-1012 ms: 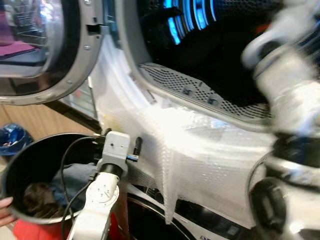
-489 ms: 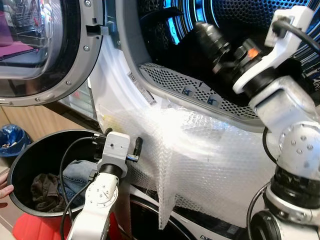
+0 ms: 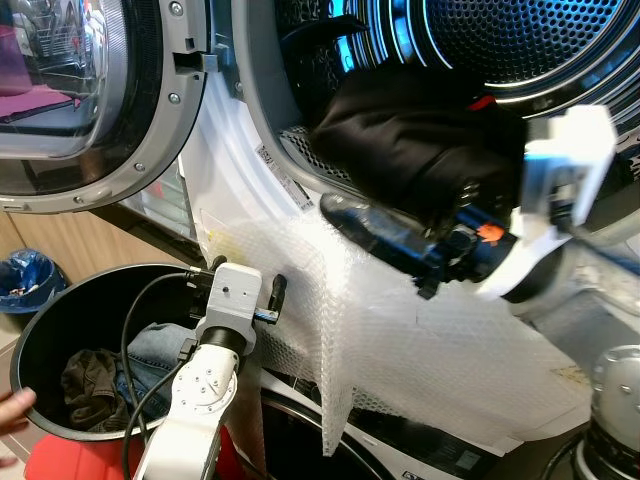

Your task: Clothes washing

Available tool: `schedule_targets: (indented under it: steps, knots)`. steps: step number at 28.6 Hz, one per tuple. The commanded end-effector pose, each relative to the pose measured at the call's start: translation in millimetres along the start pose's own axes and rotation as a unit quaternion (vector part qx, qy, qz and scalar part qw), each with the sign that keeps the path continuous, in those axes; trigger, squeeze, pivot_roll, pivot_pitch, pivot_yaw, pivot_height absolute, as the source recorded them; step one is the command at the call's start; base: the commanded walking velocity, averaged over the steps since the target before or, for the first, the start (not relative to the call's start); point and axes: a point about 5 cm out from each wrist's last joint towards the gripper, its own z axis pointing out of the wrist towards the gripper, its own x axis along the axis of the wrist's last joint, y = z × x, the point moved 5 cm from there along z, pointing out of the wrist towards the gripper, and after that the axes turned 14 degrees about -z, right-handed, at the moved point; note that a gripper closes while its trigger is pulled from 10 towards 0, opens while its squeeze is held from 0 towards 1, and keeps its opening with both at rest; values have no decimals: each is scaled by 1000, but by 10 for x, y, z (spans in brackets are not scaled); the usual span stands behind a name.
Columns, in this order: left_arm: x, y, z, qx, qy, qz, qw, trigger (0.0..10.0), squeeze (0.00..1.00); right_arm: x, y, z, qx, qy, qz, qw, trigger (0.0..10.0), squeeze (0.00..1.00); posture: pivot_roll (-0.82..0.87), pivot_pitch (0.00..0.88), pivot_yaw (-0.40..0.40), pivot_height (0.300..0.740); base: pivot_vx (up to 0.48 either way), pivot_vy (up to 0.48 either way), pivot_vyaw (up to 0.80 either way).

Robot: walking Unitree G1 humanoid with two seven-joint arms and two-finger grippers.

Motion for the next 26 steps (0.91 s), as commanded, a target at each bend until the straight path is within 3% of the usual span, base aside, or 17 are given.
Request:
schedule_targets:
  steps: [1, 3, 4, 5, 6, 7, 8, 9, 10, 11, 15, 21, 22, 24, 26]
  knots:
    - [89, 199, 41, -35, 17, -12, 999, 10000, 0, 68, 10, 18, 15, 8, -23, 1000, 10000, 0, -124, 29, -116, 740, 0, 0, 0]
    - [93, 194, 46, -33, 18, -13, 999, 10000, 0, 80, -116, 26, 74, 11, -54, 996, 10000, 0, -121, 24, -117, 740, 0, 0, 0]
    - [110, 182, 56, -31, 21, -12, 999, 10000, 0, 118, 160, 128, 24, 5, -114, 993, 10000, 0, -112, 20, -118, 740, 0, 0, 0]
    - [114, 178, 58, -31, 22, -11, 999, 10000, 0, 132, 243, 154, 6, 2, -130, 992, 10000, 0, -112, 20, -118, 740, 0, 0, 0]
    - [124, 162, 60, -30, 24, -9, 999, 10000, 0, 389, 1323, 71, -321, 0, -135, 937, 10000, 0, -111, 21, -118, 740, 0, 0, 0]
    - [129, 157, 52, -28, 25, -9, 999, 10000, 0, 439, 1848, -295, -495, 15, -33, 868, 10000, 0, -108, 18, -125, 740, 0, 0, 0]
    - [132, 161, 49, -27, 25, -10, 999, 10000, 0, 427, 1896, -364, -508, 20, -7, 861, 10000, 0, -101, 18, -128, 740, 0, 0, 0]
    - [128, 167, 43, -27, 25, -10, 999, 10000, 0, 483, 1824, -366, -494, 17, -56, 868, 10000, 0, -94, 22, -129, 740, 0, 0, 0]
    - [120, 169, 34, -27, 24, -11, 999, 10000, 0, 487, 1650, -284, -455, 5, -115, 883, 10000, 0, -94, 24, -128, 740, 0, 0, 0]
    - [117, 169, 29, -26, 24, -11, 999, 10000, 0, 460, 1597, -258, -443, 3, -121, 889, 10000, 0, -99, 23, -128, 740, 0, 0, 0]
    - [111, 196, 27, -29, 23, -14, 999, 10000, 0, 209, 1339, -152, -401, -13, -79, 913, 10000, 0, -107, 25, -122, 740, 0, 0, 0]
    - [112, 238, 36, -40, 21, -14, 999, 10000, 0, 122, 1256, -58, -387, -19, -56, 920, 10000, 0, -123, 30, -109, 740, 0, 0, 0]
    - [114, 242, 34, -42, 21, -14, 999, 10000, 0, 45, 1216, -60, -374, -41, -58, 925, 10000, 0, -123, 31, -108, 740, 0, 0, 0]
    - [113, 243, 34, -43, 21, -14, 999, 10000, 0, -30, 1203, -83, -371, -64, -61, 924, 10000, 0, -123, 31, -108, 740, 0, 0, 0]
    - [109, 239, 32, -43, 20, -14, 999, 10000, 0, -65, 1228, -156, -389, -78, -62, 916, 10000, 0, -125, 36, -107, 740, 0, 0, 0]
